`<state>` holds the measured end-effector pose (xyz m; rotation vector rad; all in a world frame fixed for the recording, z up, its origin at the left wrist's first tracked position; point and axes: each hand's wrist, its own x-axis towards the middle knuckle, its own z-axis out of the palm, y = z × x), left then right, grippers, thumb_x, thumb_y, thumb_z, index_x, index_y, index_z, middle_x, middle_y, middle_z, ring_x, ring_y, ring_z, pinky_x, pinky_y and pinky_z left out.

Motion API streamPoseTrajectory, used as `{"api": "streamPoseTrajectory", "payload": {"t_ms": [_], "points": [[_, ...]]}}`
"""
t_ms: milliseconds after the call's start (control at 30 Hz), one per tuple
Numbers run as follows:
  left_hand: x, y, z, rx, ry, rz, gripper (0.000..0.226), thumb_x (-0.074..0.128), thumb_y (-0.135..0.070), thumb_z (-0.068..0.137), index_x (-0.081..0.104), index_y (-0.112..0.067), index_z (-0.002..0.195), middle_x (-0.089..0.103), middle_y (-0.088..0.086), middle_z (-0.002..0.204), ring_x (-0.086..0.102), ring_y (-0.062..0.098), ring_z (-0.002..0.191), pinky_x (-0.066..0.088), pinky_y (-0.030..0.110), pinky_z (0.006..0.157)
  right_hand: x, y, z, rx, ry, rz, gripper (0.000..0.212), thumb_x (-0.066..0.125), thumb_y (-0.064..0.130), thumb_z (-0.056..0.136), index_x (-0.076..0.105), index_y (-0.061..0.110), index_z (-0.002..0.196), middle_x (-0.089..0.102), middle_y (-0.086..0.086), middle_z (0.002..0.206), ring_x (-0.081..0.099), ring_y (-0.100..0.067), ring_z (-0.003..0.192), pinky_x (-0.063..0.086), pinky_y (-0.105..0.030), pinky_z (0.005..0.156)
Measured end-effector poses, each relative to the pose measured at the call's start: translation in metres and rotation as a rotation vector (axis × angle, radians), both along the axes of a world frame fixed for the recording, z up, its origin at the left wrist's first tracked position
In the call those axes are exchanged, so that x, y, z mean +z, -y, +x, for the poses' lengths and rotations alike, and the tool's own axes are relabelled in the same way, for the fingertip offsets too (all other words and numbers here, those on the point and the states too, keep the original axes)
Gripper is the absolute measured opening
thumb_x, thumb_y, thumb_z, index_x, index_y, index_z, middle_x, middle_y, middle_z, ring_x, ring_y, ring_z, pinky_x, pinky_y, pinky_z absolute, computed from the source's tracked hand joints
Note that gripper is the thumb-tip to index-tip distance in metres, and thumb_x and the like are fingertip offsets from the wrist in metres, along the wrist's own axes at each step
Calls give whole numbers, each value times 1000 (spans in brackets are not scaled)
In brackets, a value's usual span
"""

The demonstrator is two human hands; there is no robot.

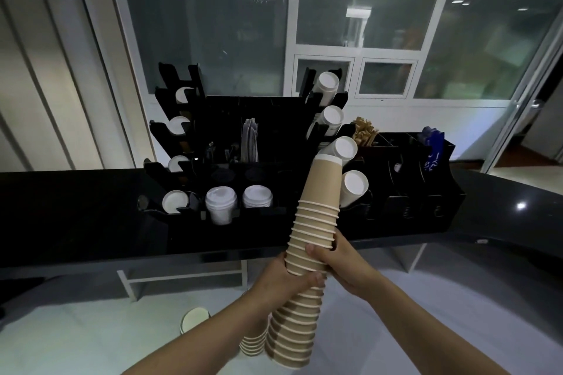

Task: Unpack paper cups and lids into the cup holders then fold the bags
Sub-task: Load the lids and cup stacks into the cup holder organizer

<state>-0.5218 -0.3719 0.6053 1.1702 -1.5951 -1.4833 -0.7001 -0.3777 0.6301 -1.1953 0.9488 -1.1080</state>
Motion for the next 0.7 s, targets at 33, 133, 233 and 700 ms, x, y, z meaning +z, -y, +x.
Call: {"api": "streamPoseTrajectory", "payload": {"t_ms": [33, 133, 233, 700], "points": [[0, 1, 0, -7, -4, 4, 64, 87, -53, 64, 65, -32, 120, 77, -11, 105, 73, 7, 98, 59, 30, 87, 1, 0, 0, -8, -10, -4, 60, 80, 17, 87, 51, 15, 139, 65, -17, 130, 62, -36, 122, 53, -49, 100], [2, 2, 2, -34, -20, 22, 62, 89, -49, 65, 65, -31, 120, 77, -9, 106, 73, 9, 99, 58, 23, 79, 2, -2, -1, -28, -26, -15, 60, 81, 17, 87, 50, 15, 139, 66, -15, 129, 63, -34, 121, 54, -47, 99], [4, 3, 3, -56, -20, 39, 55, 89, -45, 69, 67, -32, 118, 77, -6, 107, 74, 12, 100, 57, 21, 78, 5, -4, -3, -27, -36, -22, 61, 81, 19, 86, 51, 17, 138, 67, -13, 129, 64, -32, 122, 54, -46, 100], [14, -2, -2, -81, 31, -14, 53, 85, -39, 75, 62, -29, 122, 76, -10, 105, 72, 5, 96, 58, 24, 82, 4, -9, 9, -102, 115, 22, 82, 87, 35, 75, 43, 17, 143, 62, -22, 131, 63, -39, 120, 52, -56, 100]]}}
